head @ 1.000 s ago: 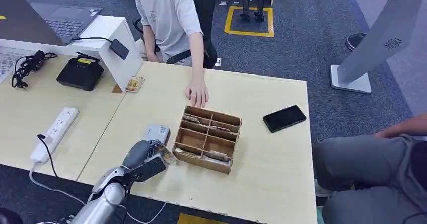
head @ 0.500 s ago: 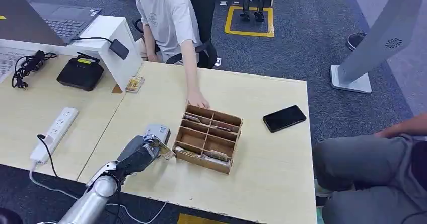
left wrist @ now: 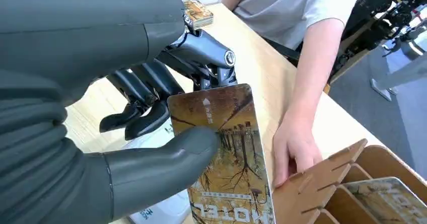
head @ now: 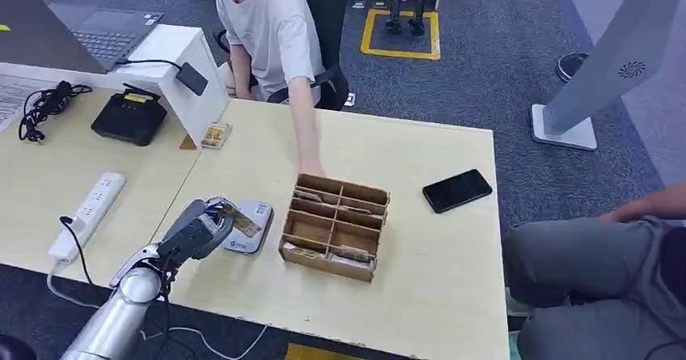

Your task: Pass the card to the sensor for recognition and then transmit it.

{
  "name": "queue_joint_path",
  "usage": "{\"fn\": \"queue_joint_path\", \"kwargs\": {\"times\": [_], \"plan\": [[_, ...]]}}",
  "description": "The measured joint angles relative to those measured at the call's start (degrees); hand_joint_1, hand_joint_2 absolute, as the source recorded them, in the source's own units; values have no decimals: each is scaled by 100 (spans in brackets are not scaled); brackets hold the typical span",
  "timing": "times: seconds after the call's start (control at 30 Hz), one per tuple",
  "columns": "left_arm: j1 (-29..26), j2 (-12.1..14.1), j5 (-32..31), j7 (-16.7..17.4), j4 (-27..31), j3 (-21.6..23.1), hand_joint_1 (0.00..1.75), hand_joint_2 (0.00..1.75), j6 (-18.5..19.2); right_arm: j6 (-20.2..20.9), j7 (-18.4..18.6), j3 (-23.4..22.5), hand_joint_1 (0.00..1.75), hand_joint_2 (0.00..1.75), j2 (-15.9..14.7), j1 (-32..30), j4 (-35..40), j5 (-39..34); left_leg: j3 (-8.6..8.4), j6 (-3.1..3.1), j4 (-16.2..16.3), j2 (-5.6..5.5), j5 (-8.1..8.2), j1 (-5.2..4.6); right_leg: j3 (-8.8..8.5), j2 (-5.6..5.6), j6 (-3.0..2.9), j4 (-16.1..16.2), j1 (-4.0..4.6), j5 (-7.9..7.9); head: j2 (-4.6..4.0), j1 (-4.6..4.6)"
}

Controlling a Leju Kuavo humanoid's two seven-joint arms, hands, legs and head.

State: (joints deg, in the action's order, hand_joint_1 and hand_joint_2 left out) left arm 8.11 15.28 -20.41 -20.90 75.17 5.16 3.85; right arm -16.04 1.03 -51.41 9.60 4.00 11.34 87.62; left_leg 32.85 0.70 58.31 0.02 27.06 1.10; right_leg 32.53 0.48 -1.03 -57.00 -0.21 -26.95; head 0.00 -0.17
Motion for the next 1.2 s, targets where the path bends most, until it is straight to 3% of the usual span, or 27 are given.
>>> {"fn": "queue_joint_path", "kwargs": {"times": [0.93,1.2], "plan": [[3,6,-157,50,24,-4,175,175,-111,-2,9,0,0,175,0,0,0,15,0,0,0,0,0,0,0,0,0,0,0,0,0,0],[52,-65,-966,168,-83,0,175,175,-776,-5,9,0,0,175,0,2,0,59,0,0,0,0,0,0,1,0,0,0,0,0,0,2]]}}
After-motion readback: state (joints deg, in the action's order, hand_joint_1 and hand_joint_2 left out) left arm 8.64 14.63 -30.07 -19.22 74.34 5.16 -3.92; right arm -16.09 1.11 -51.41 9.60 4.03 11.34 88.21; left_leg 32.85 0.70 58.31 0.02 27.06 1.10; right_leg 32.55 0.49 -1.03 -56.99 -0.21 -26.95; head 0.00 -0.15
